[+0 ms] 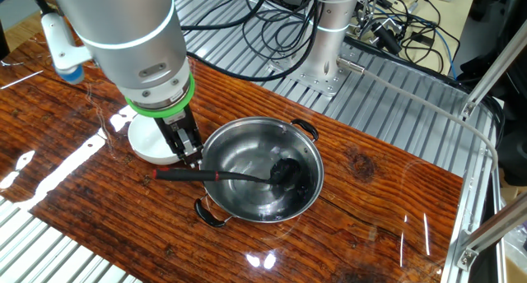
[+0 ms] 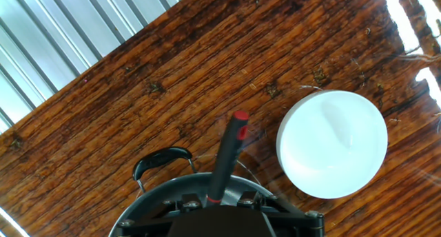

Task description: Scoop water with a large spoon from one bowl to another

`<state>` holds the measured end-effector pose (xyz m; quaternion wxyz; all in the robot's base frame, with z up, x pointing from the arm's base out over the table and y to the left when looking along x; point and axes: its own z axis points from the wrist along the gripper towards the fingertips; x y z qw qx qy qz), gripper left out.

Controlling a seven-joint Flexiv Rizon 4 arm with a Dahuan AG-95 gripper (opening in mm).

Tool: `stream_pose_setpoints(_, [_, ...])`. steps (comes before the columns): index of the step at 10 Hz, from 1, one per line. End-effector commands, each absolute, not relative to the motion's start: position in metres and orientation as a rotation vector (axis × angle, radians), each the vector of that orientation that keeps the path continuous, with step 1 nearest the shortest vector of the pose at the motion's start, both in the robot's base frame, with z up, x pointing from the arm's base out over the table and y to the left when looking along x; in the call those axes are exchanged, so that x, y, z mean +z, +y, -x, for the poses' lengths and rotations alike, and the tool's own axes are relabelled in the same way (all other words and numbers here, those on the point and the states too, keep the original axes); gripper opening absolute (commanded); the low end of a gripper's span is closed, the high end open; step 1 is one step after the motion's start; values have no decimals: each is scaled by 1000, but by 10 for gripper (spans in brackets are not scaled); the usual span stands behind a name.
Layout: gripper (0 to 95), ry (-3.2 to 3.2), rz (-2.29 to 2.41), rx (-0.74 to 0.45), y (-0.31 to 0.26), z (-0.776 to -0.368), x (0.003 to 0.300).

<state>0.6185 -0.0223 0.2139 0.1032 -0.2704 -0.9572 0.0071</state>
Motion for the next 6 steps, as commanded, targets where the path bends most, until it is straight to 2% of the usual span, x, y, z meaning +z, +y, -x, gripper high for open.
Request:
stream_pose_setpoints(1, [0,-2828,792,14,-23,-618,214])
stream_pose_setpoints(6, [0,-2829,724,6,-29,-618,217])
